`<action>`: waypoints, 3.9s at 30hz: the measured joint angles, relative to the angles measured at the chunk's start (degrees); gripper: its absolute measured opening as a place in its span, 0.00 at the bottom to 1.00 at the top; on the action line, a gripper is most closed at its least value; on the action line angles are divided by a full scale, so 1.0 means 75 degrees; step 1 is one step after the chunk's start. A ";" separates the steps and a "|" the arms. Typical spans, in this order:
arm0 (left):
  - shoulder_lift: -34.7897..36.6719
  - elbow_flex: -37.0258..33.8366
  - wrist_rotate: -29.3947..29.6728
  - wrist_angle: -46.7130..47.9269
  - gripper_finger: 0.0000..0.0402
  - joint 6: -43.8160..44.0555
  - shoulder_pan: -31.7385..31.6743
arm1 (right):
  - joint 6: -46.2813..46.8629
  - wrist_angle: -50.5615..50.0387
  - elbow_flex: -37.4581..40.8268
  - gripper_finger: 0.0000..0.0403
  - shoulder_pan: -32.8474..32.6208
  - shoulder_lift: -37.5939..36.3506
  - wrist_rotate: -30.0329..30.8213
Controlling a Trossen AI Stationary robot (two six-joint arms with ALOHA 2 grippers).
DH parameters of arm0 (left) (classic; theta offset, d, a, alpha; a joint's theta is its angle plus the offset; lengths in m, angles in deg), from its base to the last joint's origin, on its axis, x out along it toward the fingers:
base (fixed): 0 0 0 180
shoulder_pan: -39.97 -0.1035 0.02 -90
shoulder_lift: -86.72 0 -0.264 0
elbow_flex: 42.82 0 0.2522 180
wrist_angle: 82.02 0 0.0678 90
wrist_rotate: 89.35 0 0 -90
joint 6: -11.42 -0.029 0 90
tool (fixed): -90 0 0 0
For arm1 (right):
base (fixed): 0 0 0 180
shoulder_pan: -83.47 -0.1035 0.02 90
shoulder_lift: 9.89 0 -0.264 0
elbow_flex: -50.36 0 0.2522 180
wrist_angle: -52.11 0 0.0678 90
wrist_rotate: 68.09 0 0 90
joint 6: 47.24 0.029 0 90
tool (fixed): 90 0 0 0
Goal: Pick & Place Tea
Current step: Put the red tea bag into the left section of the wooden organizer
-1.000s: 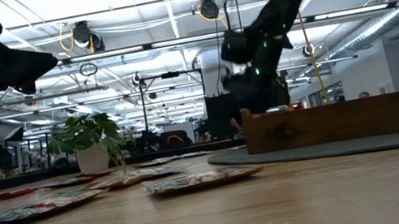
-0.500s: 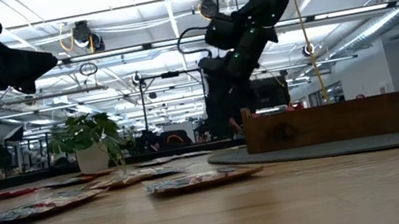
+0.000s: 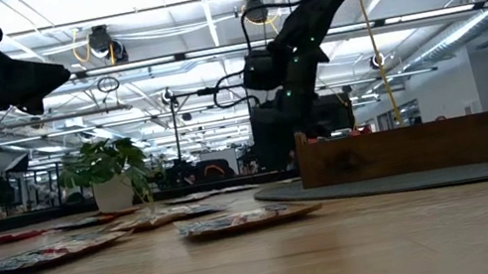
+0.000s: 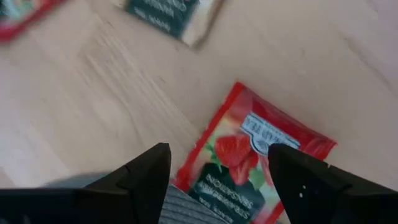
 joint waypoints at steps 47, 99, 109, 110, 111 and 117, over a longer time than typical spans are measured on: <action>0.0002 0.0000 0.0001 0.0001 0.18 0.0000 0.0000 | 0.0031 -0.1105 -0.0974 0.69 0.0006 0.0395 -0.0055; 0.0001 0.0000 0.0000 0.0000 0.18 0.0000 -0.0002 | -0.1457 -0.2494 -0.0955 0.24 0.0118 0.1419 0.1431; 0.0002 0.0000 0.0000 0.0000 0.18 0.0000 -0.0001 | -0.2218 -0.2538 -0.0955 0.02 0.0104 0.1330 0.1413; -0.0001 0.0000 0.0003 0.0000 0.18 0.0000 0.0001 | -0.2242 -0.2525 -0.0955 0.01 0.0104 0.1293 0.1409; 0.0000 0.0000 0.0000 0.0000 0.18 0.0000 0.0001 | -0.2279 -0.2478 -0.0955 0.01 0.0104 0.1212 0.1405; 0.0001 0.0000 0.0000 0.0000 0.18 0.0000 -0.0002 | -0.2372 -0.2468 -0.0883 0.00 -0.0057 0.0420 0.1344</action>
